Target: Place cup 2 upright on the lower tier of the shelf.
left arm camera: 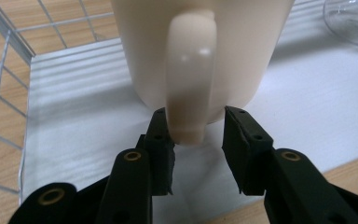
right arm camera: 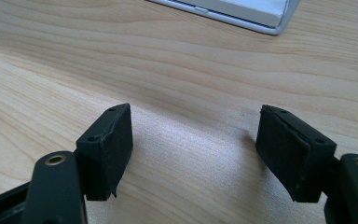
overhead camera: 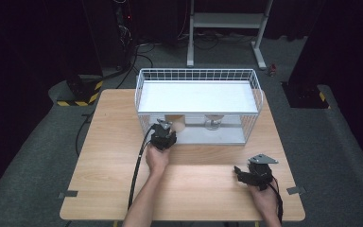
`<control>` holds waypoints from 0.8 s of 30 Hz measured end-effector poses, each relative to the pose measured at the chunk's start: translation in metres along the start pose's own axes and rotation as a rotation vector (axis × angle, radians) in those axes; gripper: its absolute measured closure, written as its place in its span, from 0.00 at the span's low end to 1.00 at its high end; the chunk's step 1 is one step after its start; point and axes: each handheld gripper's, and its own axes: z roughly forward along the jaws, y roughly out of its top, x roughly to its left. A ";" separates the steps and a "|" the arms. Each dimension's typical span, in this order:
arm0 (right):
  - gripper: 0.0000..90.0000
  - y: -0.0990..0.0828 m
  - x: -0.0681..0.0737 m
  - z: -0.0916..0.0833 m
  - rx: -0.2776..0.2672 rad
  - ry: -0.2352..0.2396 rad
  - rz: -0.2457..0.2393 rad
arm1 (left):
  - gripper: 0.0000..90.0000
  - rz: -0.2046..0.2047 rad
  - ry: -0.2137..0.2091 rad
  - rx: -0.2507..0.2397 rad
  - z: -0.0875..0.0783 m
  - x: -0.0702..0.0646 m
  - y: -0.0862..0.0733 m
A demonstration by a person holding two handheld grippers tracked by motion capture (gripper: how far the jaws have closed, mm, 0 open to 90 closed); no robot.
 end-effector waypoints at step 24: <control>0.30 0.000 0.000 0.000 0.002 0.000 0.004 | 0.40 -0.010 -0.051 -0.020 -0.018 0.005 -0.001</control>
